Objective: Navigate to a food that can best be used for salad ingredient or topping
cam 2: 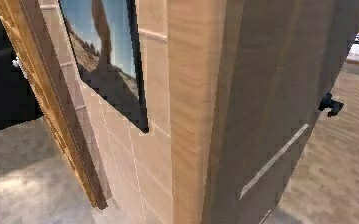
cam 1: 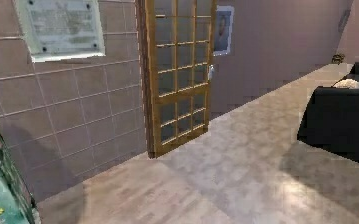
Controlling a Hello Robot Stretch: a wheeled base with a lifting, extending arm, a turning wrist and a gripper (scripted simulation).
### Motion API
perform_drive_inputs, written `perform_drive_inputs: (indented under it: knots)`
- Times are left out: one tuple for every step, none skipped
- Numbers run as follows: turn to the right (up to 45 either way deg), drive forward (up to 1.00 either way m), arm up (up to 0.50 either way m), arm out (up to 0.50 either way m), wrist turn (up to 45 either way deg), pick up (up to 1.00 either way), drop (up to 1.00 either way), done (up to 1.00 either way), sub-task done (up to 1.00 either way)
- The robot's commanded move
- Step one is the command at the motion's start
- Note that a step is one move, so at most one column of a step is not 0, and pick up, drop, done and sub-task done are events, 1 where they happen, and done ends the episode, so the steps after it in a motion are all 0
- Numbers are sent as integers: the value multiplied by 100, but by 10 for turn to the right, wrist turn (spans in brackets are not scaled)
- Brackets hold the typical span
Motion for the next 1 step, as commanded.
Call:
perform_drive_inputs:
  knots:
    - [240, 0, 0, 0, 0, 0, 0, 0, 0]
